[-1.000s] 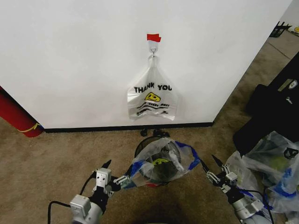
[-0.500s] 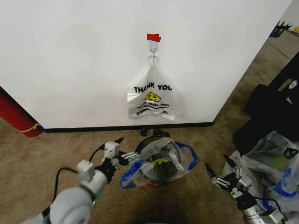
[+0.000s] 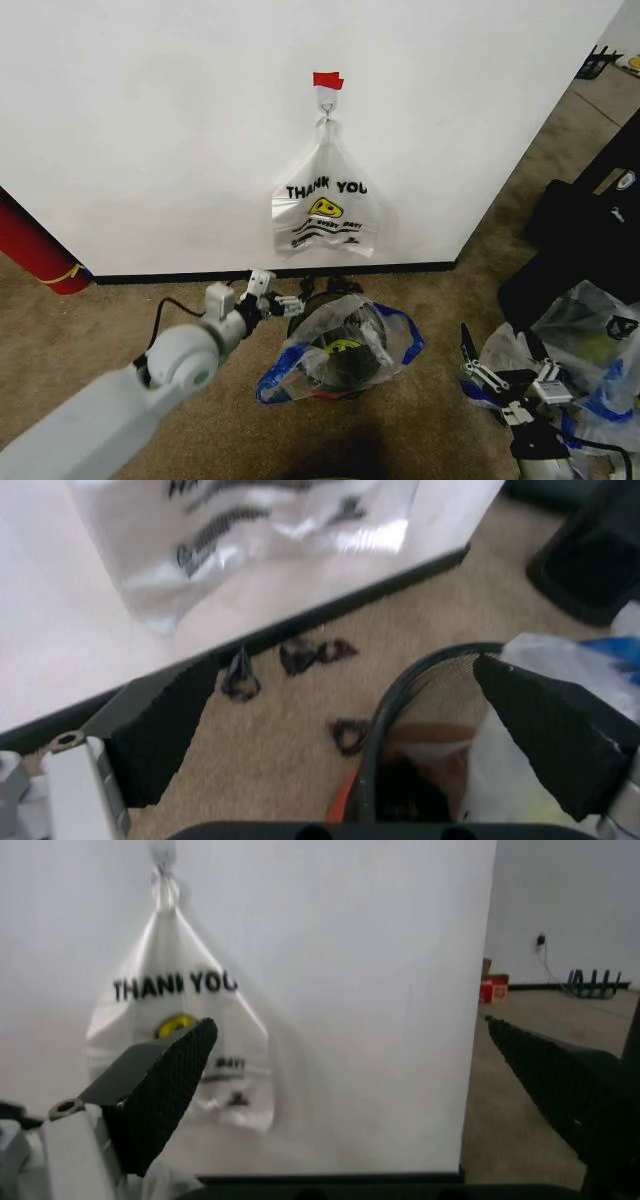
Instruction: Pick up the garbage bag from the wall and place it over the trash bin.
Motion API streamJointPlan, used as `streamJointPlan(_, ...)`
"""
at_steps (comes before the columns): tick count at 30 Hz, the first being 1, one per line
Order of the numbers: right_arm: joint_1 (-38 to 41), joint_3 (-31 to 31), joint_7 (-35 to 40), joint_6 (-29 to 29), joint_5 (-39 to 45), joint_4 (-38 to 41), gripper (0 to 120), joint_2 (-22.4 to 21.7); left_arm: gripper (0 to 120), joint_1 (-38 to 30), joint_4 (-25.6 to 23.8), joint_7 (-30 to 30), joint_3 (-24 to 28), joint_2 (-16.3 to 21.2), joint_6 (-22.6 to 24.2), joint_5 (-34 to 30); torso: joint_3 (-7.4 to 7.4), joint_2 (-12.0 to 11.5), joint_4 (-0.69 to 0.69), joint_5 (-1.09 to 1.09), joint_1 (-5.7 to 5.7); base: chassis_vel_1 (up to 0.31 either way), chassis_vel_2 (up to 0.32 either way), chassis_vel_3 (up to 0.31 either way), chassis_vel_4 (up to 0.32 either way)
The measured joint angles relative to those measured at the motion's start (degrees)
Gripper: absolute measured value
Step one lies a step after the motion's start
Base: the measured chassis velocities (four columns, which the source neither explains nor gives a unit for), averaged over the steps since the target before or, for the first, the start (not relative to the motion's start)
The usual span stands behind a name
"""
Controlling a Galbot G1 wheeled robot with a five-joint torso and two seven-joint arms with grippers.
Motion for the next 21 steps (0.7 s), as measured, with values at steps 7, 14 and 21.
streamJointPlan(7,0.47,0.0,-2.88,-0.69,0.72,1.67,100,1.65,100,-7.04,5.76,5.25,1.36,-1.3,8.93,-5.81,0.0,0.0,-0.01,0.02,0.0,0.0,0.0,0.0,0.0)
streamJointPlan(14,1.62,0.19,-2.98,-1.6,2.01,2.13,100,0.85,96,-9.07,8.37,8.72,2.51,-1.68,11.31,-6.7,0.0,0.0,0.0,0.02,0.0,0.0,0.0,0.0,0.0)
streamJointPlan(21,2.03,0.3,-2.85,-2.03,3.45,2.98,100,0.63,77,-9.32,11.15,9.3,4.89,-2.98,10.72,-3.54,0.0,0.0,0.0,0.02,0.0,0.0,0.0,0.0,0.0)
